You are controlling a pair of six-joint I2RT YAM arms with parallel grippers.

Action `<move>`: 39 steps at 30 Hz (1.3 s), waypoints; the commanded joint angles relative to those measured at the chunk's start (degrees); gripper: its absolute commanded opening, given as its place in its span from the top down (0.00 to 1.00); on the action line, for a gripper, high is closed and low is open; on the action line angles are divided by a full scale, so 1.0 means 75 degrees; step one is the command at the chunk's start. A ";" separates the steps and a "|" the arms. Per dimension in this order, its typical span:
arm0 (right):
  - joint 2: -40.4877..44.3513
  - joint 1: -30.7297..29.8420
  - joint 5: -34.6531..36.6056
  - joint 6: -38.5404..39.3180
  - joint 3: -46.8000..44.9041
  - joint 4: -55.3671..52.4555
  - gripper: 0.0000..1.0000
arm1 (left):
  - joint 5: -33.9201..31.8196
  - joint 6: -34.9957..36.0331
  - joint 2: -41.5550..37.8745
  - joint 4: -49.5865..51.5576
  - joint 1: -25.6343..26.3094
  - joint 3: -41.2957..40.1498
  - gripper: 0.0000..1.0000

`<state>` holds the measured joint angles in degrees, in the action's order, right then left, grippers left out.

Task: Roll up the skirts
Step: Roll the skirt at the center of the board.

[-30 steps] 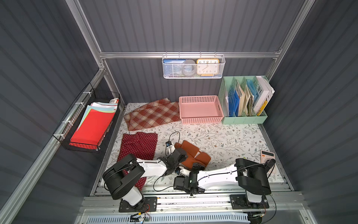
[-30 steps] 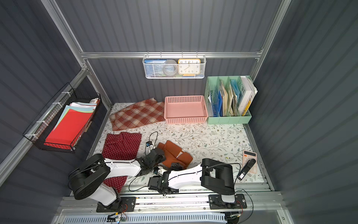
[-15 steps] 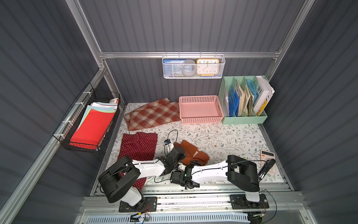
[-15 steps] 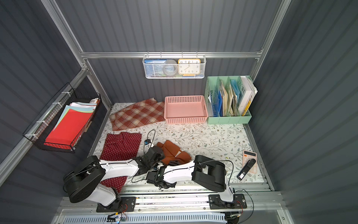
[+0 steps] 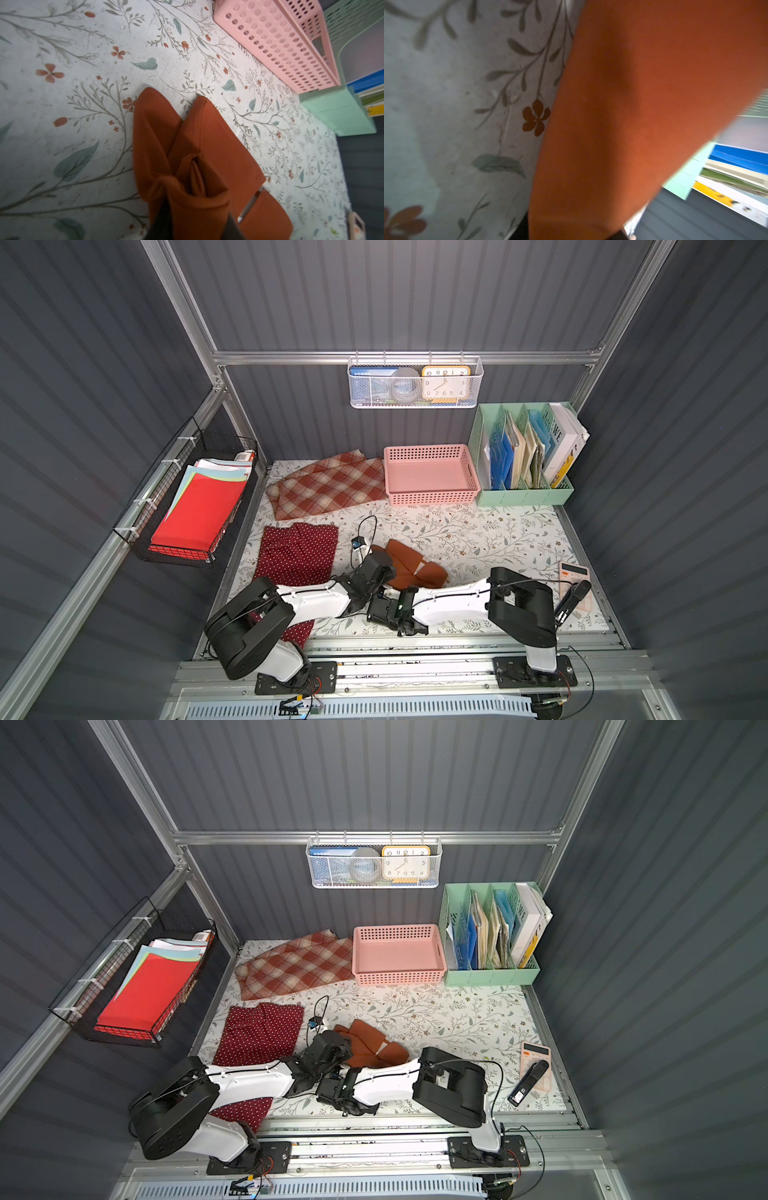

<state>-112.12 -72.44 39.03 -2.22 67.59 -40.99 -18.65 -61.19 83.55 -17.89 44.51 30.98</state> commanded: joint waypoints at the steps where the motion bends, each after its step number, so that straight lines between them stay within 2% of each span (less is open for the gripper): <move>1: -0.0161 0.0605 -0.1810 -0.0196 -0.0230 0.0548 0.81 | 0.0466 -0.0015 -0.0532 0.0576 -0.0161 -0.0408 0.52; 3: -0.0020 0.0700 -0.2255 -0.0159 -0.0347 0.0620 0.85 | 0.0434 -0.0046 -0.0828 0.0823 -0.0393 -0.0436 0.37; 7: 0.0208 0.0771 -0.3224 -0.0077 -0.0523 0.0757 0.91 | -0.0042 -0.0027 -0.1441 0.1577 -0.0651 -0.0327 0.16; 12: 0.0778 0.1225 -0.5207 -0.0141 -0.0949 0.1212 0.93 | -0.0506 -0.0057 -0.2307 0.2220 -0.1072 -0.0311 0.09; 14: 0.1078 0.1660 -0.6579 -0.0247 -0.1172 0.1537 0.91 | -0.0615 0.0054 -0.2624 0.2312 -0.1162 -0.0328 0.09; 17: 0.1222 0.2491 -0.9138 -0.0435 -0.1375 0.1950 0.89 | -0.0599 0.0155 -0.2788 0.2420 -0.1177 -0.0287 0.09; 20: 0.1148 0.3289 -1.1322 -0.0919 -0.1632 0.2951 0.91 | -0.0372 0.0159 -0.2724 0.2303 -0.1177 -0.0333 0.10; 23: 0.1100 0.3795 -1.2422 -0.1350 -0.1849 0.3611 0.91 | -0.0132 0.0147 -0.2607 0.2001 -0.1177 -0.0424 0.11; 26: 0.0929 0.4251 -1.3070 -0.2128 -0.2190 0.4449 0.91 | 0.0135 0.0153 -0.2347 0.1640 -0.1177 -0.0442 0.13; 29: 0.0798 0.4606 -1.3147 -0.2596 -0.2582 0.4963 0.91 | 0.0343 0.0133 -0.2057 0.1225 -0.1166 -0.0458 0.14; 36: 0.0335 0.5018 -1.2081 -0.2732 -0.2848 0.4427 0.93 | 0.0852 -0.0106 -0.1681 0.0389 -0.1013 -0.0741 0.14; 39: -0.0045 0.5300 -1.2021 -0.3135 -0.3062 0.4749 0.94 | 0.0929 -0.0213 -0.1488 0.0084 -0.0805 -0.0756 0.13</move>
<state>-108.03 -34.17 -58.48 -22.33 47.83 -2.96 -13.41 -61.71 71.46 -13.41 37.30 26.13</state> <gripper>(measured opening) 0.231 0.872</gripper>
